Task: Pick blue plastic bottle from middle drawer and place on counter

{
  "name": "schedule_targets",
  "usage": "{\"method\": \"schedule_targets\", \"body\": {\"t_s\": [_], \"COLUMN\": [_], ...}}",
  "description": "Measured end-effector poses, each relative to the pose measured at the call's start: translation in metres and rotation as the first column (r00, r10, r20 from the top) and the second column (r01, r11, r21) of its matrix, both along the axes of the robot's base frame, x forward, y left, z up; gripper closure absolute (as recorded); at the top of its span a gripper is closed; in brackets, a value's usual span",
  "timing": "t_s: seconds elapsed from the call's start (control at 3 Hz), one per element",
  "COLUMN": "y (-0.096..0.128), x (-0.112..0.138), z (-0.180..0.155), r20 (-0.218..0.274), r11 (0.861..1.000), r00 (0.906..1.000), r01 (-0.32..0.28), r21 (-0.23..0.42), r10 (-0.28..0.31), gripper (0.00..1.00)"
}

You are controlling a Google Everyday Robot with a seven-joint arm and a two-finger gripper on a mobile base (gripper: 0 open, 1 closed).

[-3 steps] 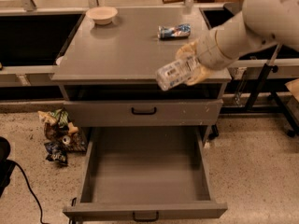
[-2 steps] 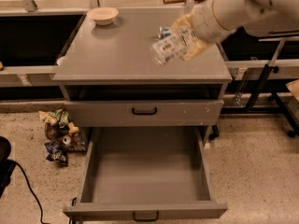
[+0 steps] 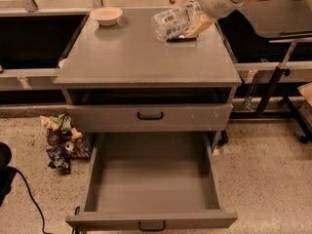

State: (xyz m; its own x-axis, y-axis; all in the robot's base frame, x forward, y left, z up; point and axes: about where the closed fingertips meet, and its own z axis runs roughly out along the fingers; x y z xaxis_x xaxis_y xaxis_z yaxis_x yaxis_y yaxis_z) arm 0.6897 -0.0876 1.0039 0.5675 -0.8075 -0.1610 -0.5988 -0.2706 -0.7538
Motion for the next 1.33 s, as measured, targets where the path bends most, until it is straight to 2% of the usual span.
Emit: {"method": "schedule_targets", "body": {"t_s": [0.33, 0.67, 1.0, 1.33], "y": [0.000, 0.008, 0.032, 0.057], "x": [0.000, 0.022, 0.056, 0.078], "z": [0.000, -0.021, -0.048, -0.067], "r20": [-0.001, -0.028, -0.084, -0.148], "r11": [1.000, 0.995, 0.978, 0.959], "r00": [1.0000, 0.9993, 0.9964, 0.9890], "r01": [0.000, 0.029, 0.032, 0.045], "r21": [0.000, 0.095, 0.207, 0.278], "r10": [0.000, -0.026, -0.015, -0.004], "gripper": [1.00, 1.00, 1.00, 1.00]}}
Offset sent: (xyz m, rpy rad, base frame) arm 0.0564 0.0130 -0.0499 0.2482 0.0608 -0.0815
